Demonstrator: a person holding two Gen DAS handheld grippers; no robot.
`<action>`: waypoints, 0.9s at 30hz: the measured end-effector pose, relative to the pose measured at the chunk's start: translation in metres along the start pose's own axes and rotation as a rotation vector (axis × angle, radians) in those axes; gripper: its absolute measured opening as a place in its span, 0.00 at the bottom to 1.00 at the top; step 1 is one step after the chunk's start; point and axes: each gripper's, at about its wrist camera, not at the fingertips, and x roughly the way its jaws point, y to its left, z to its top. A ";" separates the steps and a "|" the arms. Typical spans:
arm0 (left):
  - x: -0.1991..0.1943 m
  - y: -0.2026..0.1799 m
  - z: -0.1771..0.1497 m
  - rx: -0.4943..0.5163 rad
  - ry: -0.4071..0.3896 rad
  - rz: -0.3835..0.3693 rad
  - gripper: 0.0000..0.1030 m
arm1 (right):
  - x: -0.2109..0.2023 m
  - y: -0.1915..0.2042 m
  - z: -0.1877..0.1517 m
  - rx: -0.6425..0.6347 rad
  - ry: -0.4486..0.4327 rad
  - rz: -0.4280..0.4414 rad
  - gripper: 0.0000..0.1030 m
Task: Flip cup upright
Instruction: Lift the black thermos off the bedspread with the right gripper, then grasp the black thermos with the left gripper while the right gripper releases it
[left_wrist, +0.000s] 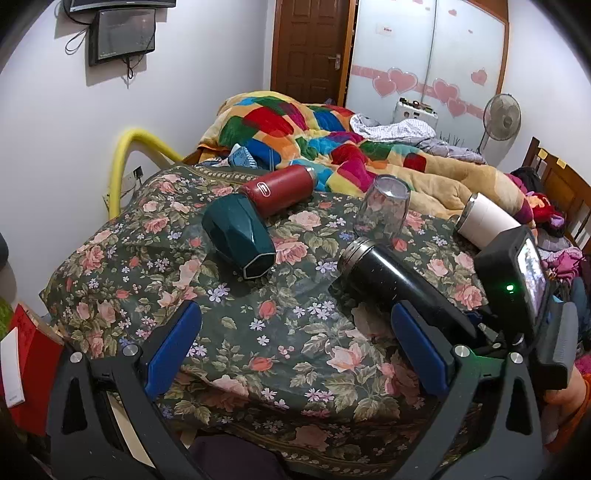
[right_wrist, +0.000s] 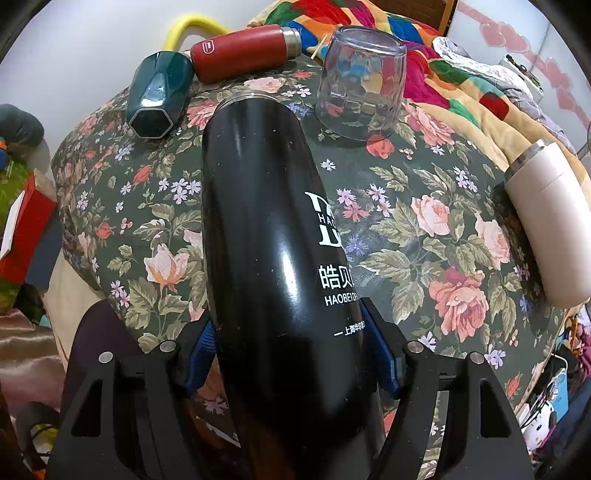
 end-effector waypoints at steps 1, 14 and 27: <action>0.002 0.000 0.000 0.000 0.007 0.001 1.00 | 0.000 0.001 0.000 -0.004 0.002 -0.002 0.66; 0.025 -0.003 0.011 -0.060 0.099 -0.074 1.00 | -0.039 -0.004 -0.007 -0.020 -0.051 0.004 0.67; 0.092 -0.052 0.007 -0.155 0.351 -0.237 0.96 | -0.137 -0.060 -0.050 0.159 -0.301 -0.172 0.71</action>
